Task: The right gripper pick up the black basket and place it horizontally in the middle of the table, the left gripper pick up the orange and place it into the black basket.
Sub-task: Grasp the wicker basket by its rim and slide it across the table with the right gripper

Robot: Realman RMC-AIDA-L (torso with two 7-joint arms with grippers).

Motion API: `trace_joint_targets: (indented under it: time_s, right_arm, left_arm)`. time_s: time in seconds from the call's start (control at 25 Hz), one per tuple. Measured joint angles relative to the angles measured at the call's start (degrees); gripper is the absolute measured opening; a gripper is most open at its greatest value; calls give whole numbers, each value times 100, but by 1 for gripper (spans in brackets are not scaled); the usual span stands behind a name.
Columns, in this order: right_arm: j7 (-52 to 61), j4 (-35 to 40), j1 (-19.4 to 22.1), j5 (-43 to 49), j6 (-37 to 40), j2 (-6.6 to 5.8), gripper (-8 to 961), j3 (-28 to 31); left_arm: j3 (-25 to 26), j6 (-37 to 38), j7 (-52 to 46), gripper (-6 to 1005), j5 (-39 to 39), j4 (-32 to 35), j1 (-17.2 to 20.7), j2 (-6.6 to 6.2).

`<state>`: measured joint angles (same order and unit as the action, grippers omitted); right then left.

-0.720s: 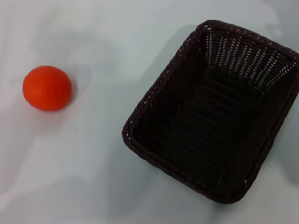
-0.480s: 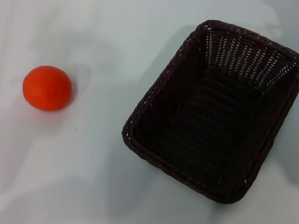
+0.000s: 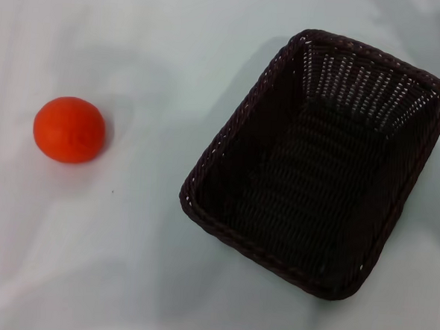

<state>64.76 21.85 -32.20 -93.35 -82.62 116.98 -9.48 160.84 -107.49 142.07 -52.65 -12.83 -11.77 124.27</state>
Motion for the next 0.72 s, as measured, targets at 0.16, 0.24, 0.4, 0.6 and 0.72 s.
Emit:
trace_joint_targets:
  time_s: [0.16, 0.24, 0.4, 0.6, 0.72]
  right_arm:
    - [2232, 1245, -46, 927, 48, -389, 867, -1416]
    - [3267, 1827, -131, 1549, 19, -628, 866, -2021]
    - [4768, 2929, -408, 2888, -382, -868, 861, -2625]
    - [5650, 4063, -1044, 4689, -1387, -864, 852, -2704]
    - [5749, 4270, -1478, 5682, -1857, -789, 846, -2758]
  left_arm:
    - [0, 0, -10, 808, 0, 0, -16, -8]
    - [-1, 0, -32, 808, 0, 0, -26, -8]
    - [-11, -21, -60, 808, 0, 0, -55, -8]
    - [-49, -51, -62, 808, 0, 0, -68, -8]
    - [-52, -66, -64, 808, 0, 0, -68, -7]
